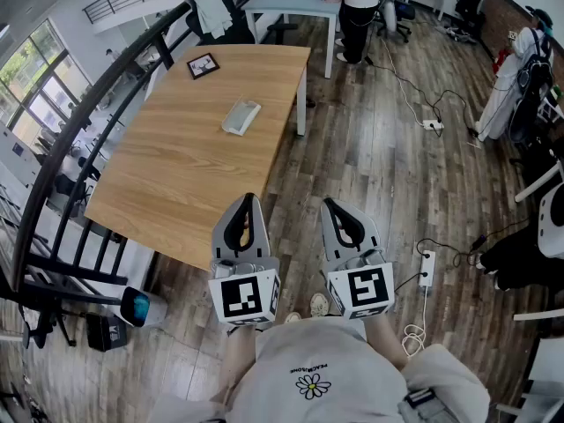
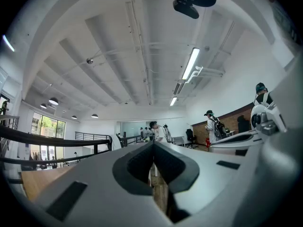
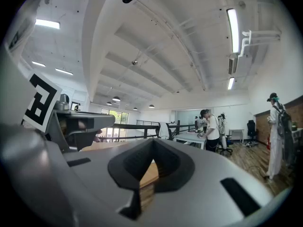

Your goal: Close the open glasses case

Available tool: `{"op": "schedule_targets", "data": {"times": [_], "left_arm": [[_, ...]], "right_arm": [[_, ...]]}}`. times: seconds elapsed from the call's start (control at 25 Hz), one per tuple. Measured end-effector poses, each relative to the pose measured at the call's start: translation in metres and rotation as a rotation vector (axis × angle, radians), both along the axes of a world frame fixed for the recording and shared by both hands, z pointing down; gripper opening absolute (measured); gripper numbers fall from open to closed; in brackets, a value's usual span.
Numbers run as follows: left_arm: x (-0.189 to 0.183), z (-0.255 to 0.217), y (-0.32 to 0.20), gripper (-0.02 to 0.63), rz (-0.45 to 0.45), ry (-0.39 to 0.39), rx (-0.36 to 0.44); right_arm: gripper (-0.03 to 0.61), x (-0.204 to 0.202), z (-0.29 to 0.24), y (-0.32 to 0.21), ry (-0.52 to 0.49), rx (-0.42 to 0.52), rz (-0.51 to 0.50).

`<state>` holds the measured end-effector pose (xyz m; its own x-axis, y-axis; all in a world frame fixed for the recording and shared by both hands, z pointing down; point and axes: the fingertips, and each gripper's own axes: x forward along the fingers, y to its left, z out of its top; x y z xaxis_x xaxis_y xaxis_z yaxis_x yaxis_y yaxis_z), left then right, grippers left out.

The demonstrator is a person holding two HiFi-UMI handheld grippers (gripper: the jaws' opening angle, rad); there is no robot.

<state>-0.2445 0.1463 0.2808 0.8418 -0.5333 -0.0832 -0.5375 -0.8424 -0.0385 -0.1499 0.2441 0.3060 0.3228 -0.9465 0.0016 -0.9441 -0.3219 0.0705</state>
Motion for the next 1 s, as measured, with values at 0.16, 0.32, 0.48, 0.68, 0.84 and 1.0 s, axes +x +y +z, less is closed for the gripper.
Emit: {"op": "schedule_targets", "data": {"times": [0.16, 0.32, 0.48, 0.68, 0.84, 1.0], "left_arm": [[0.004, -0.002, -0.003, 0.017, 0.0, 0.003, 0.006], [0.006, 0.001, -0.004, 0.017, -0.003, 0.0, 0.003], [0.006, 0.0, -0.004, 0.017, -0.005, -0.002, 0.002], [0.015, 0.003, -0.002, 0.017, -0.005, -0.01, 0.005], [0.022, 0.003, 0.001, 0.017, -0.008, -0.02, 0.005], [0.036, 0.0, 0.004, 0.018, -0.008, -0.014, 0.012]], "right_arm": [[0.005, 0.003, -0.001, -0.004, 0.019, -0.005, -0.003], [0.006, 0.005, 0.003, -0.004, -0.006, -0.005, -0.013], [0.006, 0.008, 0.002, -0.003, -0.071, 0.025, -0.033], [0.006, 0.018, 0.004, 0.002, -0.063, 0.027, -0.027], [0.006, 0.026, 0.009, 0.006, -0.07, 0.019, -0.039], [0.006, 0.038, 0.006, 0.008, -0.048, 0.027, -0.053]]}}
